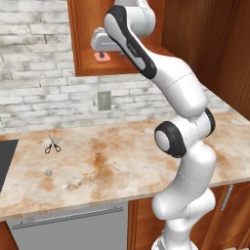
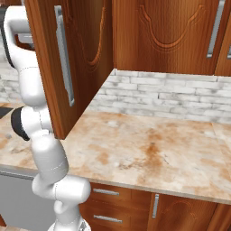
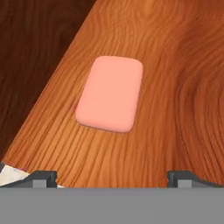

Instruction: Open the cabinet. Pick the bar soap and place it next to the sink. Then close the cabinet.

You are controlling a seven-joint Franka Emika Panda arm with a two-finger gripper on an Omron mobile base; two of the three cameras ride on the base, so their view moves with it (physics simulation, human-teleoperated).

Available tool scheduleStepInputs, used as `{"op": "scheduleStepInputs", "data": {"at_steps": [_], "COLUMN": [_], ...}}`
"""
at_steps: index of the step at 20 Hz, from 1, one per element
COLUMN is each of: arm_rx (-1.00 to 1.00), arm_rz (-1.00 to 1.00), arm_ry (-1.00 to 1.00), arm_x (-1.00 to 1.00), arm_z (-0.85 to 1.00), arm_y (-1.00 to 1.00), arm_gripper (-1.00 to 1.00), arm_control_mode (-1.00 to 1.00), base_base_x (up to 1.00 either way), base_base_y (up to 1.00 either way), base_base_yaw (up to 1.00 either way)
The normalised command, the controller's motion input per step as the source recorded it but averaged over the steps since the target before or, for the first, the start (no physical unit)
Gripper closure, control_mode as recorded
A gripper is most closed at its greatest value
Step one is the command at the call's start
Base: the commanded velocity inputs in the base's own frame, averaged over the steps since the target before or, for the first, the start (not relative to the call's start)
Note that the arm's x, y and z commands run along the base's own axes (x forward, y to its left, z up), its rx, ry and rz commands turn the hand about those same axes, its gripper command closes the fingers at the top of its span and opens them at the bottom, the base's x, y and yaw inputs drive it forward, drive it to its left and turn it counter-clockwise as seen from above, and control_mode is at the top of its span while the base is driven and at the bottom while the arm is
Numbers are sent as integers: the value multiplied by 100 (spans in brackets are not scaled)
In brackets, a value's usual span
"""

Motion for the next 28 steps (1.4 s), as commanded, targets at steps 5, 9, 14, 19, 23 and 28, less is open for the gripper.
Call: {"op": "scheduleStepInputs", "data": {"at_steps": [5,9,14,19,23,28], "arm_rx": [0,0,0,0,0,0], "arm_rz": [-18,-10,-1,0,1,2], "arm_ry": [0,0,1,7,19,8], "arm_x": [65,40,15,0,0,12], "arm_z": [-11,-2,13,13,0,-8], "arm_y": [10,30,17,6,0,1], "arm_gripper": [-100,-100,-100,-100,-100,-100], "arm_control_mode": [-100,-100,-100,-100,-100,-100], "base_base_x": [0,0,0,0,0,0], "base_base_y": [0,0,0,0,0,0], "base_base_yaw": [0,0,0,0,0,0]}}
